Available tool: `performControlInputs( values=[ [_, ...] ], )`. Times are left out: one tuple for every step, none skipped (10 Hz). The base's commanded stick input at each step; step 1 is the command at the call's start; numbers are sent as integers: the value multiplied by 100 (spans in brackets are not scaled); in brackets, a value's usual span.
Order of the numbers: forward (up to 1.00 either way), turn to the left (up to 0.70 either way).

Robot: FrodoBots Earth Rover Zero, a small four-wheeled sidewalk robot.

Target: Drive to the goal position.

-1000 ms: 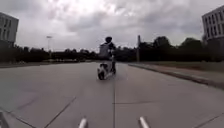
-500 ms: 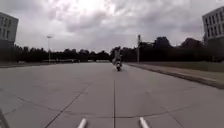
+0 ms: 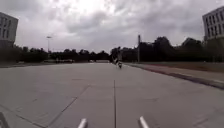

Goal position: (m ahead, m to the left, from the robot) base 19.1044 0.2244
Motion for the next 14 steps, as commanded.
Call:
performControlInputs(
  values=[
    [70, 0],
    [70, 0],
    [70, 0],
    [70, 0],
    [70, 0],
    [70, 0],
    [70, 0],
    [70, 0],
    [70, 0],
    [70, 0],
    [70, 0],
    [70, 0],
    [70, 0],
    [70, 0]
  ],
)
